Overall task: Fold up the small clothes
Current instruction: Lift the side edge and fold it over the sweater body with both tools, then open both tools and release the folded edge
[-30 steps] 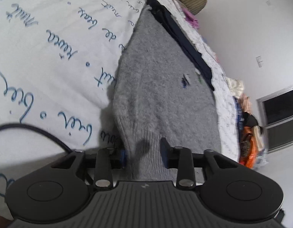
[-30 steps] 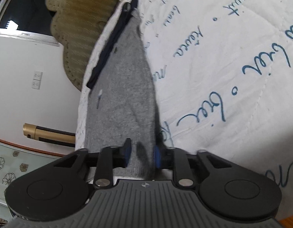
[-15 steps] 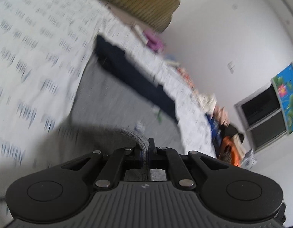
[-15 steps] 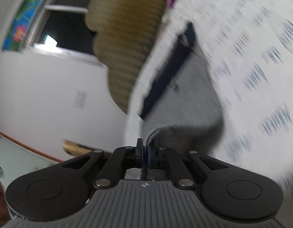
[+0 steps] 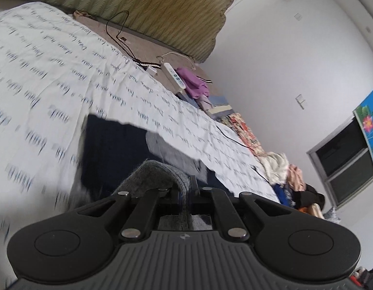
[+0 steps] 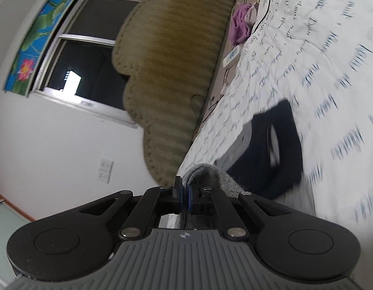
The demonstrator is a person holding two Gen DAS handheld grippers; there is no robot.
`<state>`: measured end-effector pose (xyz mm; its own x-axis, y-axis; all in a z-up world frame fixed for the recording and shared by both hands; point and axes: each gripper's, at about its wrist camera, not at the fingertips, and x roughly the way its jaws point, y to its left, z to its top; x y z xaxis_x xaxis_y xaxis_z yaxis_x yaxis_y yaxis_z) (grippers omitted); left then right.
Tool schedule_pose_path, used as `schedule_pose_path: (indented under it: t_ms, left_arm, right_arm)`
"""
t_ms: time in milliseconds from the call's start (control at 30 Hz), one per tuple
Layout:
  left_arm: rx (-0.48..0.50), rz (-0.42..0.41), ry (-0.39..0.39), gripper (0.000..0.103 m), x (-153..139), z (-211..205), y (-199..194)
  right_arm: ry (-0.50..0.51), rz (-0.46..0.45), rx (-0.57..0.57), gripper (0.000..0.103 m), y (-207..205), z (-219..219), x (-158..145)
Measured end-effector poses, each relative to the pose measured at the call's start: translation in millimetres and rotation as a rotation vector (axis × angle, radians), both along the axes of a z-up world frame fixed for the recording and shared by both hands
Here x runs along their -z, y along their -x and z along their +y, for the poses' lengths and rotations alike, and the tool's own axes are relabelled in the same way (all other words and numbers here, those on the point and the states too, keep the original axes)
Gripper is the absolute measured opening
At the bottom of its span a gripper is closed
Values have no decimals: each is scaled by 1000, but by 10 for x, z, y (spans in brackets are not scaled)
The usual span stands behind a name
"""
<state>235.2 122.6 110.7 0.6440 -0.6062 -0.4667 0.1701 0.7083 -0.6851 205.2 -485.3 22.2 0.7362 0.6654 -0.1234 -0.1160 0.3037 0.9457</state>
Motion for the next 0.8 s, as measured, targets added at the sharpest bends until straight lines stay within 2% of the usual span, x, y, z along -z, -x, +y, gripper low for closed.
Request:
schedule_pose_path:
  t_ms: [133,200,267,300,333,367,433,467,533,567,600,667,700,733,800]
  left_arm:
    - [-45,29,-23,5,234,-49,-506]
    - [-77,54,-40,5,430,-58,-713]
    - [-71,91,-50,5,647,-73,-867]
    - [-81,105,-66,6,732,-79,-913]
    - [-91,111,-98,7,795,-91,-932]
    - [-85,110,-126,12,833,-104,-931]
    - [-65,72,-190,16,793,-127,-864]
    - [-58,6,-246,18,703,-149,-776]
    - [-38,-177,-396,29,479,-209,-543]
    - [-37,-290,-486,42,377,-249,-397]
    - [-36,-417,-597,61,307,-313,-242]
    - [-21,-651,-861,78,301,-485,27]
    - [18,-741,-987,78,364,-574,128]
    - [69,-804,-1090,78,429,-658,203]
    - [174,-875,-1228,78,596,-771,315]
  right_arm:
    - [10,87,41,7,-594,-11,247]
    - [24,132,60,8,-835,-10,396]
    - [6,191,76,12,-1011,-18,597]
    - [-5,225,83,16,-1089,-17,709]
    - [0,256,90,17,-1139,-6,798]
    - [9,284,91,21,-1175,11,868]
    - [0,289,64,37,-1174,54,937]
    - [2,268,54,42,-1152,55,906]
    - [50,215,43,50,-1089,33,743]
    - [115,181,43,51,-1043,31,625]
    - [204,140,44,51,-1009,37,488]
    - [436,62,42,51,-929,102,226]
    - [566,26,31,51,-891,180,121]
    - [701,-14,12,51,-869,277,40]
    - [1009,-97,-27,51,-789,538,-66]
